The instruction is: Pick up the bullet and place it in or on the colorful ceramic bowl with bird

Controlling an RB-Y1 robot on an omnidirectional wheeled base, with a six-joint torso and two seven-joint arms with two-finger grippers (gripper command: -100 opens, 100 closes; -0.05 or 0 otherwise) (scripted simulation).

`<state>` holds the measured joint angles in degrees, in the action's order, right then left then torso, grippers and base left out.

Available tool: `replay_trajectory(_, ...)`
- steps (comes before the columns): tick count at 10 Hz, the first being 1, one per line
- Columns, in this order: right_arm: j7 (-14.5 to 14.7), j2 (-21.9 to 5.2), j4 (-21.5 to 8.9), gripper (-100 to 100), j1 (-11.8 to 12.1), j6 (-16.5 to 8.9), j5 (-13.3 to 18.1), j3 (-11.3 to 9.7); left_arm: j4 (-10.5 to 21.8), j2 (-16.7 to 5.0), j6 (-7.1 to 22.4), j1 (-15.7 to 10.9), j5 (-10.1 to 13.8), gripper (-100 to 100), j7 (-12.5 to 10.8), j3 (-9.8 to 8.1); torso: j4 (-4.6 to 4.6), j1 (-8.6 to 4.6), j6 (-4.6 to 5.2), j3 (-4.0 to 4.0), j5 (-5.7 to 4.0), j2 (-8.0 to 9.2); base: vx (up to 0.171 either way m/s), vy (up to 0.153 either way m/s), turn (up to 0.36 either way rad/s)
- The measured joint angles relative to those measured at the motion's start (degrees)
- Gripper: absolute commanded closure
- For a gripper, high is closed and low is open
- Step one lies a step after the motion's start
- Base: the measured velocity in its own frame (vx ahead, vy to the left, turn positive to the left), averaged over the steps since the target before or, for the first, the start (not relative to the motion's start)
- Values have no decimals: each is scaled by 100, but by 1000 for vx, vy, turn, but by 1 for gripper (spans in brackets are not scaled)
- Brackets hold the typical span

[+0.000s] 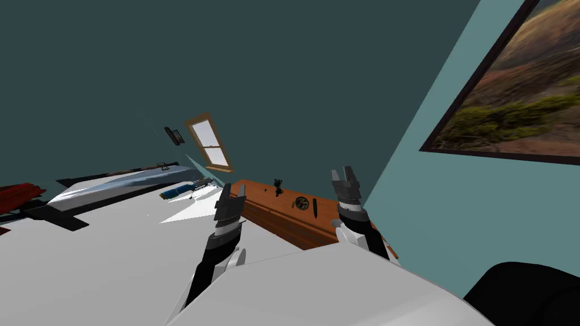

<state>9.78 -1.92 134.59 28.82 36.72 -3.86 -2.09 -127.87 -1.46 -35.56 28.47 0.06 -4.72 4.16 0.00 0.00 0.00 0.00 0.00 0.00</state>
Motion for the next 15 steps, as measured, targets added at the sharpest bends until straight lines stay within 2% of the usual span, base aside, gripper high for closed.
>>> replay_trajectory(4,345,-419,-374,-100,5,-59,355,-59,0,0,0,-1,0,0,0,0,4,-12,-2,10,-2,17,-45,-29,223)
replay_trajectory(5,438,-545,-516,-100,63,-27,449,-55,0,0,0,-1,0,0,0,0,3,-13,-2,9,-3,16,-45,-38,264)
replay_trajectory(7,732,-734,-932,-100,-11,-11,744,-122,0,0,0,-1,0,0,0,0,3,-20,-2,8,-5,14,-47,-53,310)
replay_trajectory(10,1059,-1021,-1281,-100,101,-38,1069,-135,0,-1,0,-1,0,0,0,0,2,-23,-1,5,-5,9,-27,-42,149)
replay_trajectory(12,1232,-1158,-1509,-100,12,-124,1251,-133,0,-1,0,0,0,0,0,0,1,-17,-1,2,-4,4,-24,-27,164)
replay_trajectory(13,1310,-1209,-1630,-100,59,-79,1310,-128,0,-1,0,0,0,0,0,-1,1,-16,3,3,-4,5,-27,-34,271)
replay_trajectory(15,1583,-1431,-2066,-100,-20,-89,1605,-129,0,-1,0,-1,0,0,0,0,2,-24,-3,4,-5,7,-35,-45,309)
